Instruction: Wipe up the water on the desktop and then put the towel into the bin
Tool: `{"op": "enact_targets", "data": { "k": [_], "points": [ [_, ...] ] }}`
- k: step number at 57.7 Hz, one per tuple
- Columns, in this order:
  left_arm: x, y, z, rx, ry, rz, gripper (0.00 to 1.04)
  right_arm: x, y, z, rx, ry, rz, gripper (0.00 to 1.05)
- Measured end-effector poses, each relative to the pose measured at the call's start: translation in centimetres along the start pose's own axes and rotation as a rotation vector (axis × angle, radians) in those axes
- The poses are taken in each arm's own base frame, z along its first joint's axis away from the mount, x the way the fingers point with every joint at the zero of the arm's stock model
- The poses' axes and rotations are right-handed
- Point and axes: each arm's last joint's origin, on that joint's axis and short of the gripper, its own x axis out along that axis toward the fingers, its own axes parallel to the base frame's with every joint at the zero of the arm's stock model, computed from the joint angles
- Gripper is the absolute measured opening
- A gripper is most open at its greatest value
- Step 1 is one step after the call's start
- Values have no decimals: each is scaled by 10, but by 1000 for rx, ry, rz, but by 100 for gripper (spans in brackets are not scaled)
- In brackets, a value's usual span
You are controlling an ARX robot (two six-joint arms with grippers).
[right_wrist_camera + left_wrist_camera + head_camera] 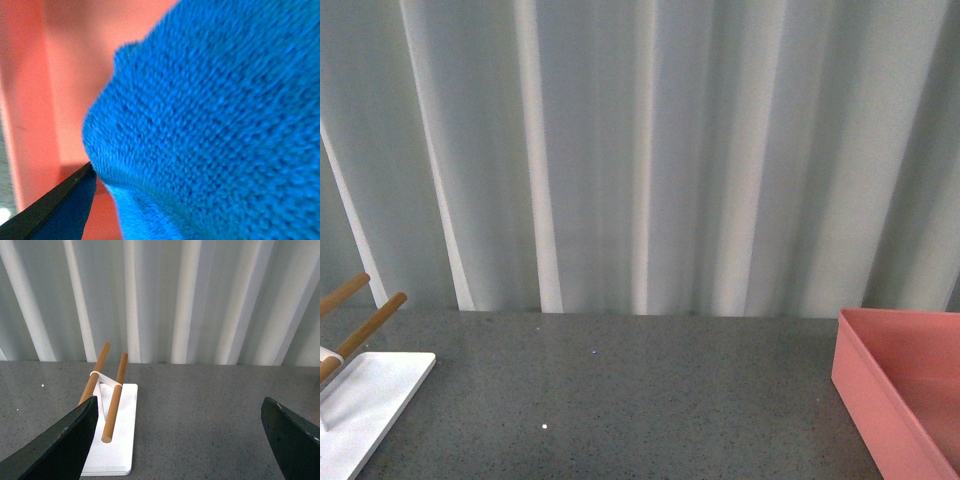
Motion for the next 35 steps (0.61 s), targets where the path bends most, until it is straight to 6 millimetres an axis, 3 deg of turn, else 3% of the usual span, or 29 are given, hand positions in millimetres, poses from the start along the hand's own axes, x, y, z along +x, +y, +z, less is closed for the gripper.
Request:
{"op": "enact_targets", "data": {
  "k": [16, 35],
  "points": [
    [0, 0, 0, 0, -1, 0, 98, -3, -13, -2, -50, -35, -118, 98],
    [0, 0, 0, 0, -2, 0, 98, -14, -11, 5, 12, -161, -21, 98]
  ]
}}
